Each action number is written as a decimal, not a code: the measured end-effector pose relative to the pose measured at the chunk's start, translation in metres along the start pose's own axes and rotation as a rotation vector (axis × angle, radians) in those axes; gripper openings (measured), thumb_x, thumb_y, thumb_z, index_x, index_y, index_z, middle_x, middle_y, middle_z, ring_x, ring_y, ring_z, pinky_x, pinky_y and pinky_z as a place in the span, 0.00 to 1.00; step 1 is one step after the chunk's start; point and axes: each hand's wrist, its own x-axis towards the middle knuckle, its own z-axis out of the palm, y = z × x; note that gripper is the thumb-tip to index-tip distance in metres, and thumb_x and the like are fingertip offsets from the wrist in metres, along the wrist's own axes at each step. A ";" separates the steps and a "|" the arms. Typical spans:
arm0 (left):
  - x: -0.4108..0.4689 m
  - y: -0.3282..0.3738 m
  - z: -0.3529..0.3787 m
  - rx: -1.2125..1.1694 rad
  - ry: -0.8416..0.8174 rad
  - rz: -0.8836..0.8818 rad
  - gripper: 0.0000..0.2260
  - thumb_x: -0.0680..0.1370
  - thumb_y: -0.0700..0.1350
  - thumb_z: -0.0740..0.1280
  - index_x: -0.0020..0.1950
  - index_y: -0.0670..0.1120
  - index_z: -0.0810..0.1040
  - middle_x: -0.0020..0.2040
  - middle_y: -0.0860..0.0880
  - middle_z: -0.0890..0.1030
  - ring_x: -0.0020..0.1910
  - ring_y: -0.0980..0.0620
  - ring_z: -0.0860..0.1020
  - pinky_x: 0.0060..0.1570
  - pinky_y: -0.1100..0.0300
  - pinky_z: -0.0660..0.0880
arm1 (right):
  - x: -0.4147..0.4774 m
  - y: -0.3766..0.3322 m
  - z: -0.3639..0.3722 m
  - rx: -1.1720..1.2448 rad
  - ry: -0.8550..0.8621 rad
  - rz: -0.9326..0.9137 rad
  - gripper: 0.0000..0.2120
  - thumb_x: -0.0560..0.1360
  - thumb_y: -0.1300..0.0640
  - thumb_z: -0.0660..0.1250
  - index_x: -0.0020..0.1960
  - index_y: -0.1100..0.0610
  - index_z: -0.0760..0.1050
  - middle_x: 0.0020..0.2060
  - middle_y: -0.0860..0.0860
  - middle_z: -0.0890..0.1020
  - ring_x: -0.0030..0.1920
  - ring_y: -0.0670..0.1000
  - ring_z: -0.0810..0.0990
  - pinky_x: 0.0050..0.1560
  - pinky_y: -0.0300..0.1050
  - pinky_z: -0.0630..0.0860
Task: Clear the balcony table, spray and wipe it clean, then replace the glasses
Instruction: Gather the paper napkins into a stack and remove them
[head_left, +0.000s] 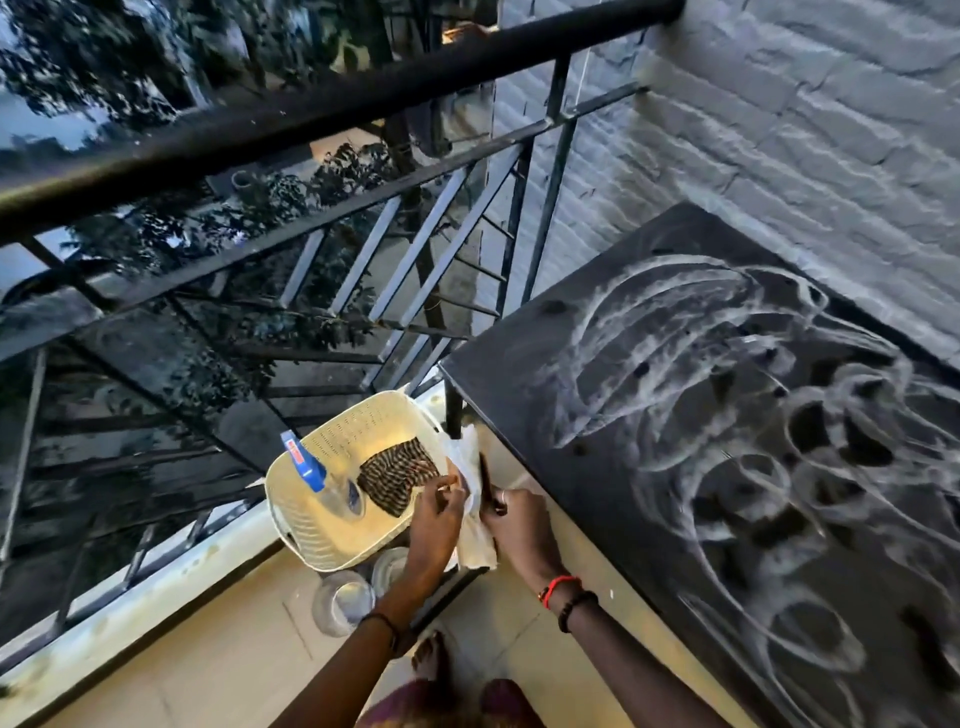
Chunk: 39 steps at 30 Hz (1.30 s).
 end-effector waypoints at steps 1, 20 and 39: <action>0.004 -0.003 0.002 0.019 -0.030 0.009 0.06 0.78 0.40 0.65 0.54 0.43 0.77 0.53 0.42 0.80 0.53 0.45 0.77 0.53 0.57 0.71 | 0.004 0.005 0.005 -0.012 0.013 0.023 0.09 0.72 0.54 0.66 0.40 0.59 0.80 0.38 0.57 0.84 0.35 0.45 0.78 0.33 0.39 0.66; 0.077 -0.071 -0.013 0.090 0.061 -0.046 0.07 0.79 0.37 0.62 0.56 0.40 0.77 0.56 0.43 0.79 0.55 0.48 0.76 0.50 0.65 0.67 | 0.079 0.079 0.089 0.059 -0.075 0.276 0.20 0.74 0.59 0.62 0.25 0.55 0.63 0.33 0.63 0.80 0.35 0.52 0.71 0.35 0.42 0.64; 0.075 -0.076 -0.023 0.103 0.067 -0.059 0.09 0.80 0.40 0.62 0.58 0.41 0.76 0.54 0.45 0.78 0.53 0.49 0.75 0.48 0.64 0.67 | 0.096 0.088 0.108 0.094 -0.313 0.302 0.13 0.74 0.54 0.63 0.57 0.55 0.78 0.53 0.53 0.83 0.54 0.53 0.80 0.50 0.39 0.73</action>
